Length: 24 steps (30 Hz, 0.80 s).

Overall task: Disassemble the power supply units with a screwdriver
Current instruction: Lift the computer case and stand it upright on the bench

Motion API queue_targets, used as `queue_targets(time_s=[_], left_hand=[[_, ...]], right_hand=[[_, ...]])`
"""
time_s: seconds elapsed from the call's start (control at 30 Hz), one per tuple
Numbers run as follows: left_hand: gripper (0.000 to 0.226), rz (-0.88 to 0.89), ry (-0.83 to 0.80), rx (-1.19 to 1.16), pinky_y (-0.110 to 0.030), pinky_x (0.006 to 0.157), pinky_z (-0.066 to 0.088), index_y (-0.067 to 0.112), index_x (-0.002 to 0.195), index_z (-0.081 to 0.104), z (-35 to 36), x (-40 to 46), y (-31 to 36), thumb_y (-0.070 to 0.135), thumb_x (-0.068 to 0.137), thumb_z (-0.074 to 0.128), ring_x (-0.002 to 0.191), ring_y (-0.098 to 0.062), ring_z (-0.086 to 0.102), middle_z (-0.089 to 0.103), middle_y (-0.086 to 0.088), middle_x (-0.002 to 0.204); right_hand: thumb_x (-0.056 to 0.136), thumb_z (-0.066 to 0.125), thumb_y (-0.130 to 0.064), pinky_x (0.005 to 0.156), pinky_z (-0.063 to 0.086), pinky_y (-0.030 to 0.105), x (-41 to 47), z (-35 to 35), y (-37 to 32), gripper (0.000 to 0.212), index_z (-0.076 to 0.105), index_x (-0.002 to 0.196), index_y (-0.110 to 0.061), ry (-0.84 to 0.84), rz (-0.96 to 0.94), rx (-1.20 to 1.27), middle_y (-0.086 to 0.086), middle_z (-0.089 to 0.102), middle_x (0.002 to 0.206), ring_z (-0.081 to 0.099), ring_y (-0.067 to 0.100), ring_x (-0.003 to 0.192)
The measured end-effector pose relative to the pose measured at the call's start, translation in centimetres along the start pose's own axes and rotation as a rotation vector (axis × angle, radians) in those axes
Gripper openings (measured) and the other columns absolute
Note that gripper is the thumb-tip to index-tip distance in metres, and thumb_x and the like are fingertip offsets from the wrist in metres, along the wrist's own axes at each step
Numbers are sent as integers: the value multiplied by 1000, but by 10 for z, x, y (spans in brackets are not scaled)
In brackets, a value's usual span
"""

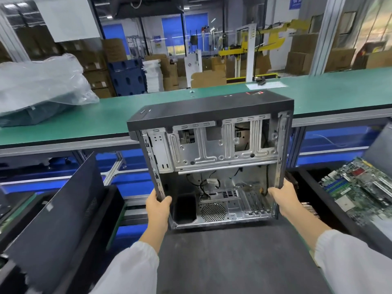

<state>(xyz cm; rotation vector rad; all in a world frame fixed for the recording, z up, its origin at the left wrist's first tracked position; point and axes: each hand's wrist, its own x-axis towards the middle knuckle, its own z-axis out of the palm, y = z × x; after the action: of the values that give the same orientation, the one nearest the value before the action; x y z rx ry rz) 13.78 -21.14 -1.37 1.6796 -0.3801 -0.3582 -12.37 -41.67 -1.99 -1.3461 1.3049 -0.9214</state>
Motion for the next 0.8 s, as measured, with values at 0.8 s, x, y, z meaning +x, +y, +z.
queue_targets(time_s=[0.8], left_hand=[[30,-67,-147,108,-41,99,45,6,123,53,9,-2,-7,0,94,50,105,-28,56,60,-11,110]], right_hand=[[89,56,3,81,40,32,0,-8,15,39,50,127,-3,-11,23,-77,11,58,105,53,26,95]])
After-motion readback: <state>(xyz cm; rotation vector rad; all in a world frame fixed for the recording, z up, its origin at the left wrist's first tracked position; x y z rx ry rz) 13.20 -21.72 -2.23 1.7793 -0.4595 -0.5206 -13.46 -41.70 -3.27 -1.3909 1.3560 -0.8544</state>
